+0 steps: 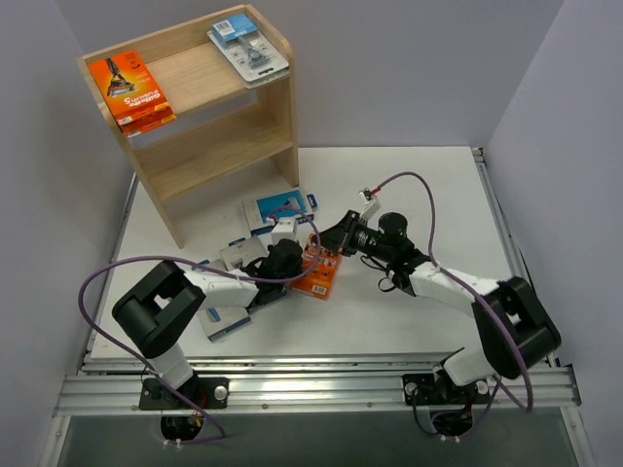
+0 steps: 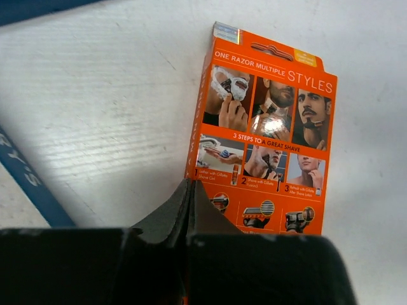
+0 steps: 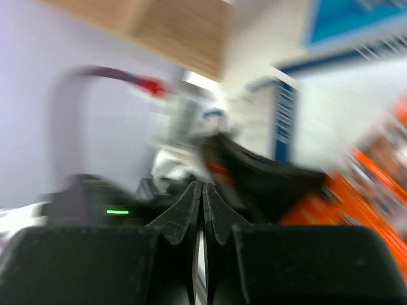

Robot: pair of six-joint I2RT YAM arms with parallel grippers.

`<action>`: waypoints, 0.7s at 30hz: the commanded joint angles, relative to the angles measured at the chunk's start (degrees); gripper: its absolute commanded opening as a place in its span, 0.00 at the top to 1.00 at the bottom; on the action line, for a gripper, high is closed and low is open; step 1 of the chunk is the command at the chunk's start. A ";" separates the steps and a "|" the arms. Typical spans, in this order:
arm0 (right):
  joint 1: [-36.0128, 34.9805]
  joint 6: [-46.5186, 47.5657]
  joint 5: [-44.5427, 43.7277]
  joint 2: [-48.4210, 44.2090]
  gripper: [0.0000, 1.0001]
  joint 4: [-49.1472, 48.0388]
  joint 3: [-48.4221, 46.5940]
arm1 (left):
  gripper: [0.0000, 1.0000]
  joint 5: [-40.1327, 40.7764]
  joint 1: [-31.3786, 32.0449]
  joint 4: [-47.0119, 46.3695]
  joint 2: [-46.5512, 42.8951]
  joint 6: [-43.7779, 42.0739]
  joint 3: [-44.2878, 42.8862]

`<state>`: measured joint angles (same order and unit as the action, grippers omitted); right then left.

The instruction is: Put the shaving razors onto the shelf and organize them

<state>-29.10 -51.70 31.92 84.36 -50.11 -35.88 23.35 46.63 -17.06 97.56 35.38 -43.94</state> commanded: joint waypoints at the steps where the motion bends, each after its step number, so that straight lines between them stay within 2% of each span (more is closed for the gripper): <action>1: -0.60 3.89 4.98 -8.23 1.00 3.43 -5.16 | 0.98 -11.66 2.59 8.72 1.50 2.06 5.09; 3: -0.60 5.55 5.08 -11.65 1.00 6.67 -7.17 | 0.98 -13.16 2.85 6.87 0.79 2.77 5.80; 4: -0.60 6.60 4.91 -12.72 1.00 11.82 -7.88 | 0.98 -12.98 2.94 7.04 0.79 3.03 5.80; 6: -0.43 9.16 0.88 -15.61 1.00 16.77 -8.24 | 0.98 -11.76 3.11 7.39 0.79 3.30 6.06; 7: -0.08 9.51 -0.62 -16.32 0.88 20.62 -7.37 | 0.98 -11.40 3.20 7.48 0.62 3.21 6.24; 9: 0.45 9.87 -3.44 -17.38 0.86 23.03 -6.05 | 0.98 -10.79 3.20 8.09 -0.78 2.33 6.76; 10: 1.06 9.78 -4.14 -17.56 0.68 24.52 -4.31 | 0.97 -10.52 3.20 8.09 -2.71 1.98 7.03; 12: 1.33 8.82 -7.20 -18.26 0.45 25.14 -2.19 | 0.89 -9.82 3.20 7.92 -5.17 0.84 8.43; 14: 2.03 8.03 -9.41 -18.87 0.33 25.67 1.32 | 0.80 -8.42 3.20 7.92 -9.74 0.31 9.40; 17: 4.04 5.83 -10.83 -18.70 0.34 23.66 6.15 | 0.70 -4.91 3.03 9.93 -14.84 1.01 10.37; 19: 4.67 5.56 -9.78 -17.48 0.44 21.38 7.75 | 0.69 -3.67 2.42 10.64 -15.64 1.28 10.37; 21: 4.93 5.47 -9.16 -15.46 0.49 20.58 8.72 | 0.69 -4.19 0.66 11.51 -14.77 1.27 9.50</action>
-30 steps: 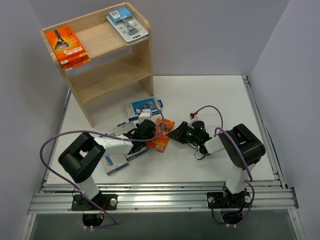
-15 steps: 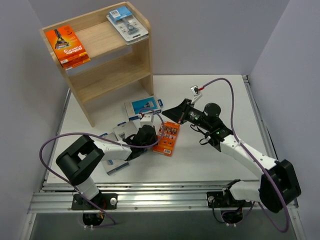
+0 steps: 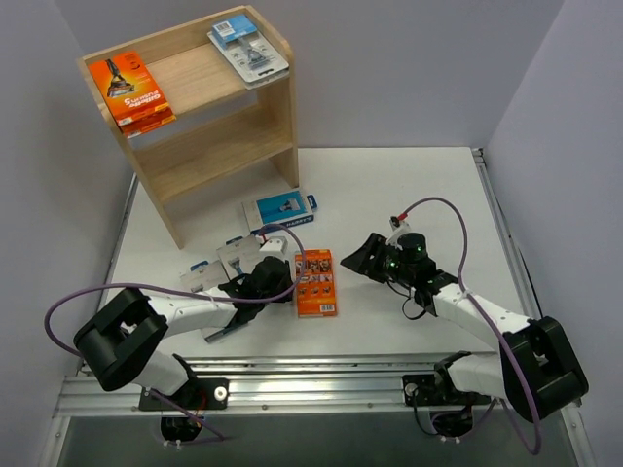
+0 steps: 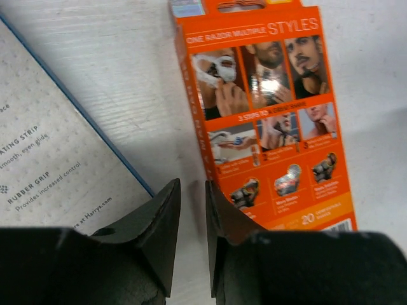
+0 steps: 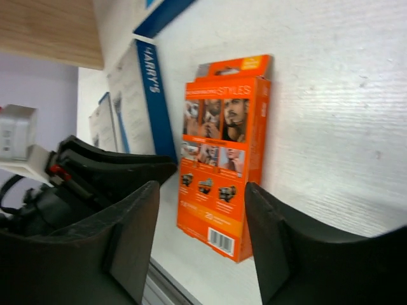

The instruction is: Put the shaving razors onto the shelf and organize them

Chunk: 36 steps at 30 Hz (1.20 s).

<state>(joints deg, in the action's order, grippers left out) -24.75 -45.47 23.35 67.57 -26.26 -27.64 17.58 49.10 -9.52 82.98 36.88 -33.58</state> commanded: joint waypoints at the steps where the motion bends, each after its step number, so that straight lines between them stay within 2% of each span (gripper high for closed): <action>1: 0.58 -0.67 0.02 2.03 0.51 -4.14 0.65 | 0.69 1.14 -2.34 4.33 0.77 -0.23 -2.09; 3: 0.50 -0.49 0.29 3.79 0.58 -4.76 1.35 | 0.69 0.87 -2.70 4.42 1.04 -0.15 -2.80; 4: 0.50 -0.32 0.72 4.41 0.67 -5.72 1.62 | 0.69 0.87 -2.78 4.42 0.78 0.03 -3.06; 6: 0.41 -0.14 1.60 6.34 0.77 -6.78 2.50 | 0.70 1.66 -2.78 5.12 0.52 1.43 -3.16; 9: 0.23 -0.32 3.36 8.63 0.82 -9.06 3.46 | 0.70 1.14 -2.78 5.30 1.65 2.57 -3.42; 16: -0.21 2.14 2.22 12.14 0.86 -8.63 4.70 | 0.79 -1.59 -2.08 2.14 8.51 3.90 -3.86; 29: -6.09 1.36 1.78 24.09 0.91 -16.62 4.79 | 0.83 -1.67 0.38 0.38 9.22 5.74 -2.89; 36: -8.12 -0.05 1.87 21.74 0.95 -17.78 3.56 | 0.83 -1.68 1.08 1.17 8.16 5.92 -3.33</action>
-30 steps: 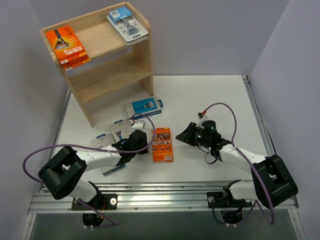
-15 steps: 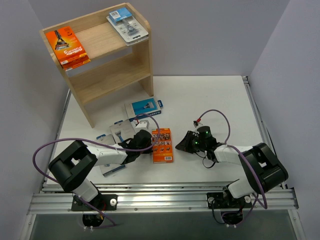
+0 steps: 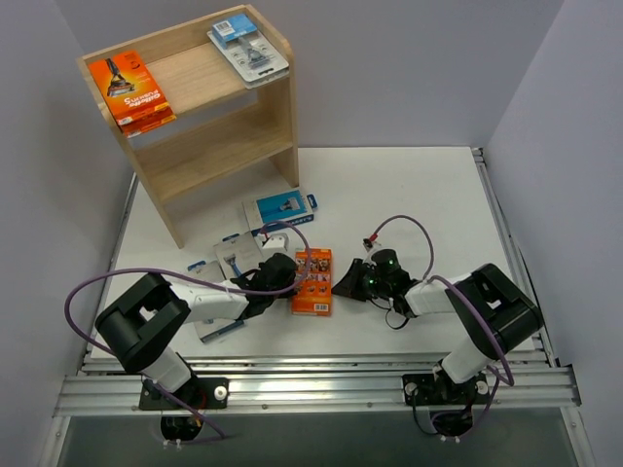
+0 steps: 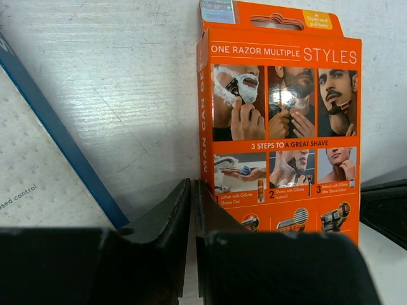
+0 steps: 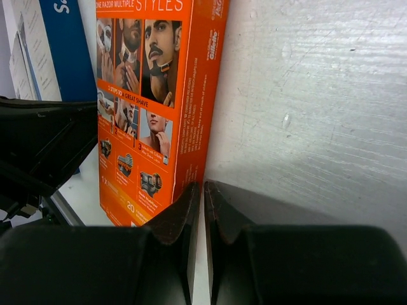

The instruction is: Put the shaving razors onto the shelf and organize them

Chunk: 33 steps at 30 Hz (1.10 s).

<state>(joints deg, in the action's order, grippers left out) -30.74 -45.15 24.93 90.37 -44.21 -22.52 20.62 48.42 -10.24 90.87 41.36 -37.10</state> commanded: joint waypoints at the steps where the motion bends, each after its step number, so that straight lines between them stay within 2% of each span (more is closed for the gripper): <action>1: -2.30 -0.38 0.30 -2.11 0.95 1.56 -1.99 | 0.83 -4.63 1.85 2.15 0.19 1.35 0.01; 8: -2.66 -0.82 1.70 -14.32 0.95 9.75 -11.91 | 0.83 -6.12 2.99 1.98 -1.04 1.09 -1.48; 11: -2.66 -1.00 2.93 -18.71 0.95 13.09 -19.38 | 0.83 -9.10 3.61 0.93 -4.98 1.09 -2.97; 12: -2.40 -1.00 3.19 -20.04 0.95 13.70 -21.92 | 0.83 -11.81 4.04 -0.03 -7.61 1.52 -3.06; 13: -1.96 -1.08 3.28 -21.27 0.95 15.19 -22.82 | 0.83 -12.18 4.74 -1.70 -14.95 1.44 -2.80; 16: 0.94 -0.21 3.20 -27.07 0.94 19.31 -22.92 | 0.82 -9.73 7.03 -2.69 -29.11 -1.89 -3.85; 19: 4.62 3.12 0.92 -33.05 0.94 26.44 -19.68 | 0.81 -7.53 6.86 3.81 -37.48 -7.16 -8.68; 22: 7.96 3.84 0.65 -36.83 0.94 28.04 -14.76 | 0.82 -5.78 6.77 7.50 -41.72 -9.81 -10.44; 27: 9.12 4.89 0.21 -35.80 0.83 26.89 -7.01 | 0.80 -2.79 6.60 14.10 -41.04 -6.84 -7.82; 33: 9.21 11.74 -3.13 -27.80 0.89 30.40 -8.24 | 0.83 -0.76 5.89 16.92 -30.68 -0.07 -4.91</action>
<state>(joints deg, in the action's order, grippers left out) -21.78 -38.06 23.99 60.58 -14.48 -29.02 17.91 54.98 1.61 56.38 37.36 -43.51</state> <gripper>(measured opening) 0.114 0.180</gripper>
